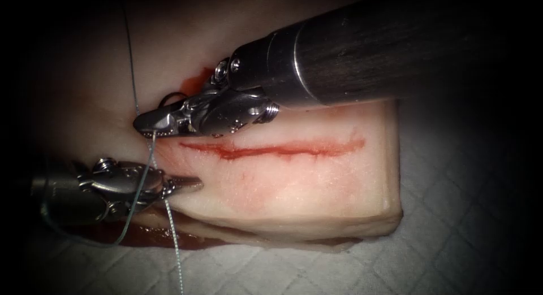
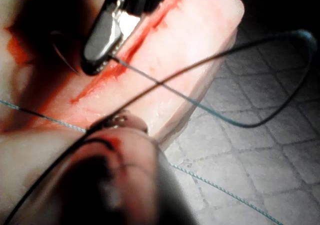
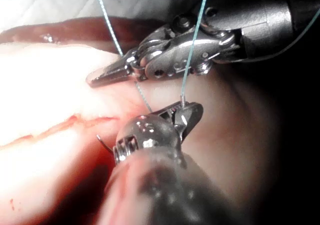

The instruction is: Wound Closure

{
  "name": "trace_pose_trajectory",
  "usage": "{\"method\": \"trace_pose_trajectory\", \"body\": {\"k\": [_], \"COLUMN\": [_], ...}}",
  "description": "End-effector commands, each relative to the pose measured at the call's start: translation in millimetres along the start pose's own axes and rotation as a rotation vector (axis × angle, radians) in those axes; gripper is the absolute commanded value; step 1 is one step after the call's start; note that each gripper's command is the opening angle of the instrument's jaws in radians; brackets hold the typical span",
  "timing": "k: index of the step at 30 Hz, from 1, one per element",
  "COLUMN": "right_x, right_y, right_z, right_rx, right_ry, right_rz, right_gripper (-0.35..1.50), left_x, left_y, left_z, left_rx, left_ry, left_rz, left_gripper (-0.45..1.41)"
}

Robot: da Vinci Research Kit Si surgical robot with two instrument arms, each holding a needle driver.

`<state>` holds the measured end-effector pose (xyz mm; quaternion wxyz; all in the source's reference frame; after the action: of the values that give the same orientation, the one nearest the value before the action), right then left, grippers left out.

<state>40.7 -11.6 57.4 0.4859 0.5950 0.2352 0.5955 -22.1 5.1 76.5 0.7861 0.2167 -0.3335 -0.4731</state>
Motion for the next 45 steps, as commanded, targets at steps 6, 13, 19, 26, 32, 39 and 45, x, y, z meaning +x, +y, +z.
{"method": "trace_pose_trajectory", "body": {"k": [6,13,19,26,32,39,45], "right_x": [0.4,1.1,1.4,1.4,1.4,1.7,1.8], "right_y": [0.1,-1.1,-0.7,0.4,-0.1,-0.7,-0.6], "right_z": [1.4,0.1,-0.1,0.3,0.1,-0.3,-0.6], "right_rx": [0.001,0.070,0.084,0.121,0.172,0.216,0.242], "right_ry": [-0.020,0.001,0.000,-0.002,-0.005,-0.007,-0.015], "right_rz": [0.011,0.036,0.051,0.120,0.139,0.148,0.205], "right_gripper": [-0.35,-0.35,-0.35,-0.35,-0.35,-0.35,-0.35], "left_x": [0.1,1.0,1.2,1.2,1.5,1.9,2.9], "left_y": [-0.1,-0.2,-0.2,-0.1,-0.3,-0.7,-0.9], "left_z": [0.7,1.3,1.4,1.4,1.5,1.8,3.1], "left_rx": [-0.001,-0.005,-0.016,-0.016,-0.023,-0.042,-0.059], "left_ry": [0.002,0.071,0.094,0.094,0.104,0.160,0.160], "left_rz": [-0.001,-0.032,-0.043,-0.042,-0.041,-0.058,-0.065], "left_gripper": [-0.45,-0.45,-0.45,-0.45,-0.45,-0.45,-0.45]}}
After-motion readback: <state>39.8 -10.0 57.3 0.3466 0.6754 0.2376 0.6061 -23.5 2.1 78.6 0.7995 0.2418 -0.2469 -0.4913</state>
